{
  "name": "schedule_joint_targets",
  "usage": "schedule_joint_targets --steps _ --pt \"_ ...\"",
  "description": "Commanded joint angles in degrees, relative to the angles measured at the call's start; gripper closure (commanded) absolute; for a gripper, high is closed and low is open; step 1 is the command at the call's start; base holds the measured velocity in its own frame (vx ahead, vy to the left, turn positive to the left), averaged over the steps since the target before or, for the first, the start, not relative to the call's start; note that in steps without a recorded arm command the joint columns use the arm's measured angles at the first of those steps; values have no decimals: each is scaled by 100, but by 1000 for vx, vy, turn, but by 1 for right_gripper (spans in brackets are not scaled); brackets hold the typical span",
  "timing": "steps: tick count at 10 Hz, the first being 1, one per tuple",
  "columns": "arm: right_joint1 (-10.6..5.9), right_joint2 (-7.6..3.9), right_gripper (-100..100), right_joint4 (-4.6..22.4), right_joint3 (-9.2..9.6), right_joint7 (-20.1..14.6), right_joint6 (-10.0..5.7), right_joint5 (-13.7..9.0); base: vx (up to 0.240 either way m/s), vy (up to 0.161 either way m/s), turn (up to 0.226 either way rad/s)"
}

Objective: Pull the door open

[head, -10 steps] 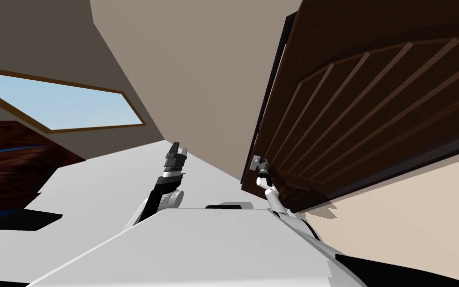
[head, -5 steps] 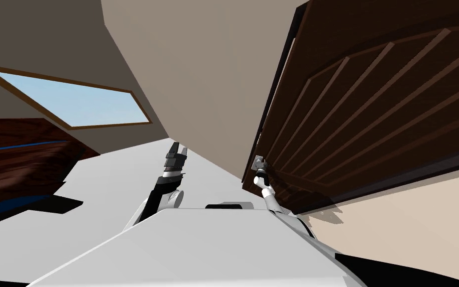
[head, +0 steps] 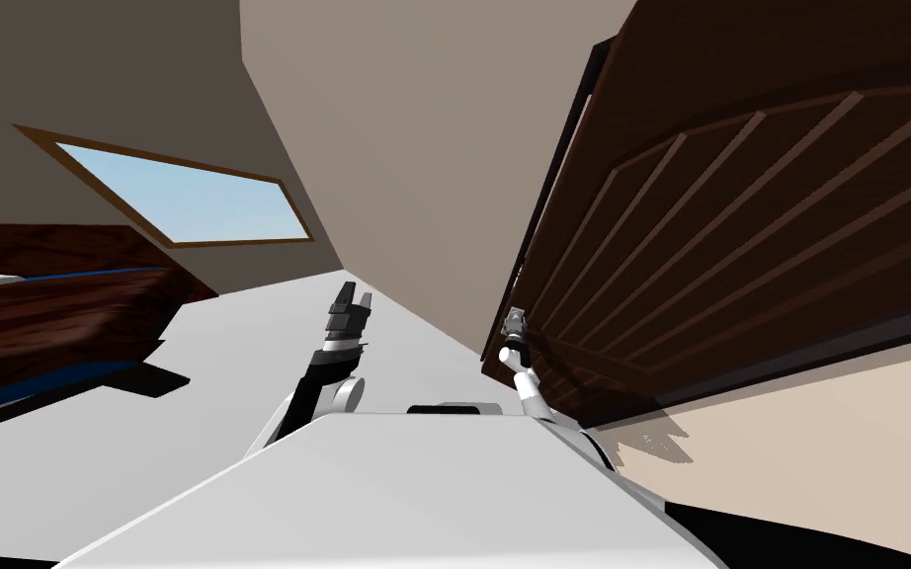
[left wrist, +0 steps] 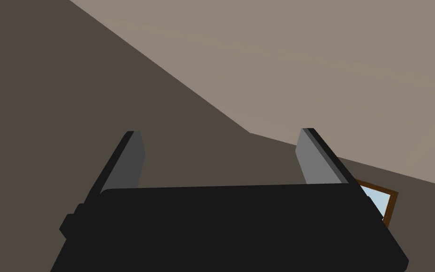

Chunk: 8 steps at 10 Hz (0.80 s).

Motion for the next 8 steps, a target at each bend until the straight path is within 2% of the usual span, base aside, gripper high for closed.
schedule_joint_targets --steps 1,5,8 --pt "-26 98 -100 -27 -23 -286 -4 -214 -100 -34 60" --pt "-73 339 -100 -126 -82 -895 8 -698 -96 -34 54" --pt "-100 483 -100 -184 -116 -1240 15 -975 -82 -10 42"
